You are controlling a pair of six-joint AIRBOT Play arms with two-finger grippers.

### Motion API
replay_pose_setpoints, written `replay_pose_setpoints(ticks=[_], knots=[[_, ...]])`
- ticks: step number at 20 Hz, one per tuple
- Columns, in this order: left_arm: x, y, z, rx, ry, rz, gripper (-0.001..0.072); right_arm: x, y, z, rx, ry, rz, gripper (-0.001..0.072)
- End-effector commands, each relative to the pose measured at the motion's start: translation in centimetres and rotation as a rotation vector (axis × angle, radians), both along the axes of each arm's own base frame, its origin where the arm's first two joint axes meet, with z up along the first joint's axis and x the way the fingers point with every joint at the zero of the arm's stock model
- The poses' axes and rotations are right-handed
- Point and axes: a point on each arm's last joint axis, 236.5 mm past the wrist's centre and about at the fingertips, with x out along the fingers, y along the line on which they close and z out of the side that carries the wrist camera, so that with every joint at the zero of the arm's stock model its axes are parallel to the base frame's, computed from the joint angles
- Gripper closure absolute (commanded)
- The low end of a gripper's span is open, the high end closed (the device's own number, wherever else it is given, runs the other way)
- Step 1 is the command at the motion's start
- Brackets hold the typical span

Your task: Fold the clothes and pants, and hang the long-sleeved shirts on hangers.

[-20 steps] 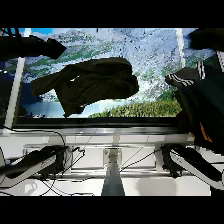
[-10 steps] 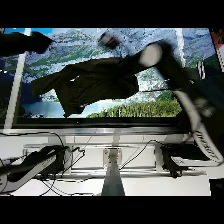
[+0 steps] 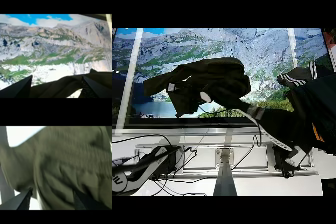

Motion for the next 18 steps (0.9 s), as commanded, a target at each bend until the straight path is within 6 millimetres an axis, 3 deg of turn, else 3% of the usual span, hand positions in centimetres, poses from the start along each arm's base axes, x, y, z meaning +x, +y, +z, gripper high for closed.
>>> replay_pose_setpoints(ticks=[1, 4, 8, 9, 10, 16, 17, 18], knots=[[0.3, 0.9, -0.7, -0.013, 0.016, 0.016, 0.0015, -0.4, 3.7, 0.4, 0.088, 0.053, -0.038, 0.0157], [0.7, 1.1, -1.5, -0.023, 0.034, 0.016, 0.0015, -1.2, 6.0, 0.5, 0.124, 0.071, -0.022, 0.0158], [1.0, 1.3, -2.0, -0.028, 0.043, 0.016, 0.0015, -2.8, 6.8, -2.0, 0.089, 0.073, 0.014, 0.0167], [1.0, 1.2, -2.0, -0.028, 0.043, 0.016, 0.0015, -2.7, 6.7, -2.4, 0.069, 0.051, 0.025, 0.0288], [1.0, 1.2, -2.0, -0.029, 0.043, 0.016, 0.0015, -2.2, 6.4, -2.8, 0.047, 0.021, 0.033, 0.0353], [1.1, 1.2, -1.9, -0.030, 0.038, 0.017, 0.0015, -0.4, 4.5, -5.6, -0.042, -0.008, 0.030, 0.0355], [1.1, 1.2, -1.9, -0.030, 0.038, 0.017, 0.0015, 0.0, 4.3, -5.8, -0.052, -0.025, 0.032, 0.0376], [1.1, 1.2, -1.9, -0.030, 0.038, 0.017, 0.0015, 0.3, 4.2, -5.8, -0.058, -0.044, 0.035, 0.0460]])
